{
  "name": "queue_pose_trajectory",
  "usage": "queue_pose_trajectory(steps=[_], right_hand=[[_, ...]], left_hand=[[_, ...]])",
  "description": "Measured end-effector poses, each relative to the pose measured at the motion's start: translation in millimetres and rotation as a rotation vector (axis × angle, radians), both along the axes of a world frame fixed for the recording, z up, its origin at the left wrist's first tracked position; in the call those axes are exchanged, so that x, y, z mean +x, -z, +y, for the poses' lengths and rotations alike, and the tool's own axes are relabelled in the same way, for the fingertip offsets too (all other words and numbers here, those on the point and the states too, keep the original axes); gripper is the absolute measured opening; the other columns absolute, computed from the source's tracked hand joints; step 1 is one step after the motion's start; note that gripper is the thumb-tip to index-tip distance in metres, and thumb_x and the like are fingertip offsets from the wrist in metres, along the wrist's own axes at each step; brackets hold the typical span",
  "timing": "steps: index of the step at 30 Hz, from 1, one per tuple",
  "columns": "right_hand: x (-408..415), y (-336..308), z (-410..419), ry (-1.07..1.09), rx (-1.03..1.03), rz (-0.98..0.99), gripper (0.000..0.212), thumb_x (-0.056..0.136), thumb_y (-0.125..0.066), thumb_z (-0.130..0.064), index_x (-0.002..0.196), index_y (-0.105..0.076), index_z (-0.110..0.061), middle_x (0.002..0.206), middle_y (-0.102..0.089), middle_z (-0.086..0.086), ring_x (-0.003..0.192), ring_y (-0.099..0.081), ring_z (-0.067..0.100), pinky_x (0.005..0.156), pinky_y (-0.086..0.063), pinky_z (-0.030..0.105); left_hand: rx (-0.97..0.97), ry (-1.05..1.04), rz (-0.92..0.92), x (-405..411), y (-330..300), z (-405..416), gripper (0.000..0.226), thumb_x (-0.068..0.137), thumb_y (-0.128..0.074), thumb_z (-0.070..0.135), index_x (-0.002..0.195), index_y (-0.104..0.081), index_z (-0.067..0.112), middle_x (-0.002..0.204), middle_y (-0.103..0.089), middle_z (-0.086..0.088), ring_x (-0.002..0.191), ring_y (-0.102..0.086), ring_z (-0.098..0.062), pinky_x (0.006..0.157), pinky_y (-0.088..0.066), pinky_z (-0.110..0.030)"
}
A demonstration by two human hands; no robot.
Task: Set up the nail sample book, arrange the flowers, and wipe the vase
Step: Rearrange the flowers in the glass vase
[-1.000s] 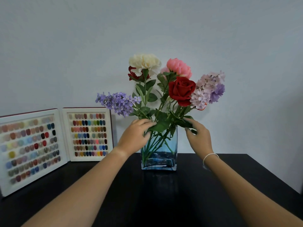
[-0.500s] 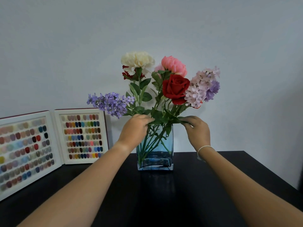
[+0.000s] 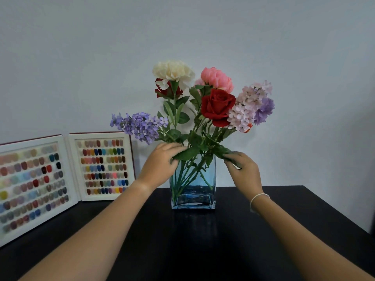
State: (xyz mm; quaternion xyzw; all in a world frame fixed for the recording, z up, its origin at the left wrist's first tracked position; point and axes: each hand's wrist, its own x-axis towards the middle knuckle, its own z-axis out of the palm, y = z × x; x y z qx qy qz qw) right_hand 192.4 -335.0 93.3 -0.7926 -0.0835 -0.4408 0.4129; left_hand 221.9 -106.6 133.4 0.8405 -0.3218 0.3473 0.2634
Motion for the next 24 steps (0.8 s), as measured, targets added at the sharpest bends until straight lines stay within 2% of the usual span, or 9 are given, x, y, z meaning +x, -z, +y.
queue_pose_trajectory(steps=[2,5,7,9,11,14,16,20,24], right_hand=[[-4,1,-3,-0.097,0.134,-0.017,0.023,0.084,-0.057,-0.006,0.097,-0.068,-0.022,0.099,-0.064,-0.007,0.089,-0.057,-0.003,0.075,-0.044,0.005],[-6,2,-11,-0.158,0.394,0.007,0.023,0.088,-0.049,-0.009,0.096,-0.067,-0.021,0.098,-0.064,-0.005,0.092,-0.059,0.008,0.067,-0.055,0.023],[-2,-2,-18,-0.083,0.514,0.062,0.024,0.089,-0.046,-0.014,0.098,-0.068,-0.019,0.101,-0.065,0.003,0.085,-0.059,0.012,0.059,-0.056,0.025],[5,-9,-24,0.01,0.541,0.136,0.025,0.089,-0.047,-0.018,0.102,-0.068,-0.017,0.104,-0.066,0.006,0.082,-0.059,0.014,0.068,-0.056,0.033],[14,-17,-26,0.043,0.515,0.185,0.024,0.088,-0.051,-0.021,0.103,-0.068,-0.016,0.107,-0.066,0.006,0.092,-0.058,0.02,0.083,-0.051,0.037],[26,-29,-23,-0.055,0.508,0.225,0.023,0.086,-0.057,-0.022,0.105,-0.066,-0.013,0.106,-0.065,0.007,0.095,-0.059,0.022,0.085,-0.048,0.031],[33,-37,-19,-0.16,0.547,0.253,0.025,0.084,-0.061,-0.022,0.107,-0.065,-0.012,0.103,-0.065,0.008,0.089,-0.062,0.019,0.081,-0.049,0.025],[45,-41,-14,-0.233,0.552,0.289,0.027,0.08,-0.066,-0.024,0.105,-0.066,-0.013,0.096,-0.067,0.007,0.077,-0.064,0.009,0.064,-0.049,0.011],[52,-36,-5,-0.267,0.602,0.313,0.02,0.078,-0.068,-0.022,0.098,-0.068,-0.018,0.102,-0.068,0.011,0.09,-0.065,0.022,0.086,-0.051,0.03]], left_hand=[[-0.07,0.004,0.009,-2,10,8,0.044,0.084,-0.052,0.008,0.125,-0.054,0.025,0.122,-0.053,0.01,0.114,-0.037,-0.003,0.098,-0.019,-0.011],[-0.224,0.023,0.075,-2,25,16,0.047,0.082,-0.047,0.0,0.125,-0.054,0.02,0.121,-0.05,0.01,0.118,-0.041,-0.006,0.102,-0.026,-0.018],[-0.402,0.013,0.161,1,28,17,0.045,0.083,-0.042,-0.005,0.122,-0.056,0.013,0.124,-0.055,0.001,0.115,-0.047,-0.008,0.099,-0.032,-0.019],[-0.584,0.0,0.309,6,24,15,0.038,0.087,-0.042,-0.001,0.12,-0.057,0.01,0.125,-0.058,-0.005,0.113,-0.05,-0.01,0.095,-0.034,-0.018],[-0.691,0.014,0.43,12,17,9,0.033,0.091,-0.046,0.007,0.122,-0.055,0.008,0.127,-0.057,-0.007,0.111,-0.05,-0.009,0.096,-0.036,-0.018],[-0.816,0.073,0.579,21,7,-2,0.039,0.09,-0.052,0.017,0.127,-0.05,0.006,0.131,-0.053,-0.009,0.114,-0.049,-0.014,0.105,-0.036,-0.033],[-0.877,0.116,0.646,27,4,-7,0.04,0.088,-0.055,0.017,0.126,-0.051,0.005,0.129,-0.055,-0.01,0.108,-0.051,-0.012,0.101,-0.036,-0.03],[-0.95,0.151,0.652,36,3,-14,0.036,0.084,-0.06,0.012,0.118,-0.057,0.002,0.12,-0.06,-0.013,0.094,-0.054,-0.009,0.091,-0.038,-0.027],[-1.011,0.12,0.617,42,7,-14,0.035,0.083,-0.061,0.011,0.116,-0.058,0.0,0.119,-0.061,-0.015,0.103,-0.055,-0.016,0.091,-0.04,-0.028]])
